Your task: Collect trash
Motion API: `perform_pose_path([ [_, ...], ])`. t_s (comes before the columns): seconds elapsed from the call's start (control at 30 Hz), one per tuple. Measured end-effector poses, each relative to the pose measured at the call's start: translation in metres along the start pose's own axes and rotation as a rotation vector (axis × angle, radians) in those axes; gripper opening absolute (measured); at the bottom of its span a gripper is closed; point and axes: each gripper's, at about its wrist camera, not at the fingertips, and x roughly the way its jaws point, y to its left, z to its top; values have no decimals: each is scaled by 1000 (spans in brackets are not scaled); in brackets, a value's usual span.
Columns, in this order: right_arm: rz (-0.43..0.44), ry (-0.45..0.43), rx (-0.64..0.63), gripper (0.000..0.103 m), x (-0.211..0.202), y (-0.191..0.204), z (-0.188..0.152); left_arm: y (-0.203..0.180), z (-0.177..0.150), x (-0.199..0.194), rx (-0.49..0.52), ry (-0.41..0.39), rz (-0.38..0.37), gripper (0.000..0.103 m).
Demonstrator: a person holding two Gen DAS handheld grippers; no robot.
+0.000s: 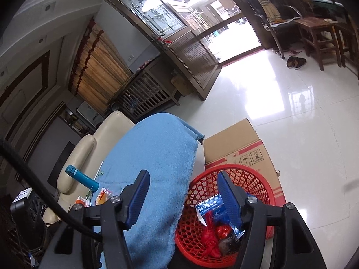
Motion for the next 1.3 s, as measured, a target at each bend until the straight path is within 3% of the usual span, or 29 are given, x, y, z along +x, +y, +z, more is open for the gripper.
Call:
perform_pose_path([
  [0.37,-16,8,-41,67,0,20,-2,17,-9,-35,0,-86,155,67],
  [1.0,-17,45,-193,67,-1,85,-26,72,-39,-82,-138,-168,289,71],
  [1.3,31,111,-263,67,19,121,-54,100,-63,-95,-206,-158,354,72],
])
